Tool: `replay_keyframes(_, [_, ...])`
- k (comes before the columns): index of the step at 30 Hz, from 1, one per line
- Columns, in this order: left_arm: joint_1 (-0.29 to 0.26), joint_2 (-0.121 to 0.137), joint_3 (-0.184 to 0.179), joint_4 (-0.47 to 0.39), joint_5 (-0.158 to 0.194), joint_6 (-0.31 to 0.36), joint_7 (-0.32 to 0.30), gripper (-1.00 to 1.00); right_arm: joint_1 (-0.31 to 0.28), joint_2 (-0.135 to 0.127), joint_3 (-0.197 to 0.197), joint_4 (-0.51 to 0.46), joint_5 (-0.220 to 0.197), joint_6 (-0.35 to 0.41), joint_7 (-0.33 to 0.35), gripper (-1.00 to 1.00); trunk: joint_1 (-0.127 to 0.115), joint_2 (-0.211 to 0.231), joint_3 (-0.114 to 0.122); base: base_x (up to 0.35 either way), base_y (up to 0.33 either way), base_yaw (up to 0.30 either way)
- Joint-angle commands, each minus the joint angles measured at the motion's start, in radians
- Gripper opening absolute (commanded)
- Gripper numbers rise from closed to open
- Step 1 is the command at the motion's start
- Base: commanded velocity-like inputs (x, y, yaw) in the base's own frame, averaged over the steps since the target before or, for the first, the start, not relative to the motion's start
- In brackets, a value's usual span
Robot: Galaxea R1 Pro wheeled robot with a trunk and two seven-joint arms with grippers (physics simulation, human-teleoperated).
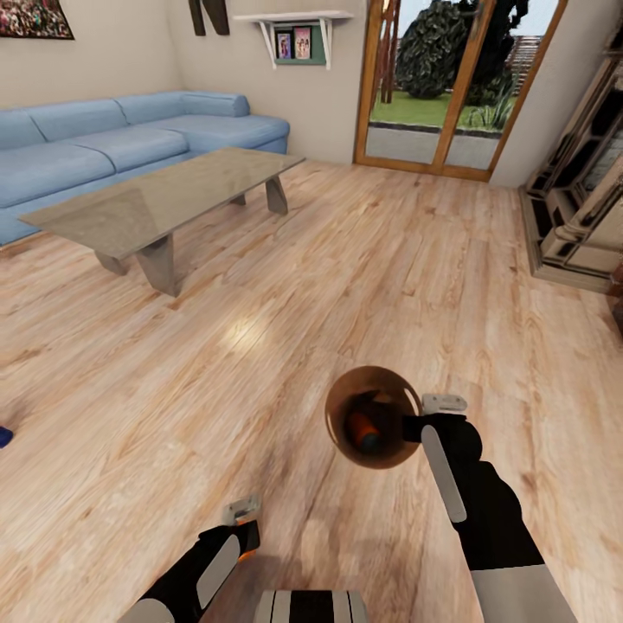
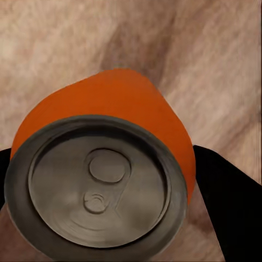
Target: Put the three can of soda from the living room inside the tash can in the kitchen.
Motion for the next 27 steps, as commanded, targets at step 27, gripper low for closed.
replay_keyframes(27, [0.004,0.01,-0.038,-0.522,0.003,0.324,0.163,-1.0,-0.003,-0.007,-0.003,0.135,-0.005,0.0,0.0,-1.0,-0.012,0.006,0.105,0.0,0.0,0.0])
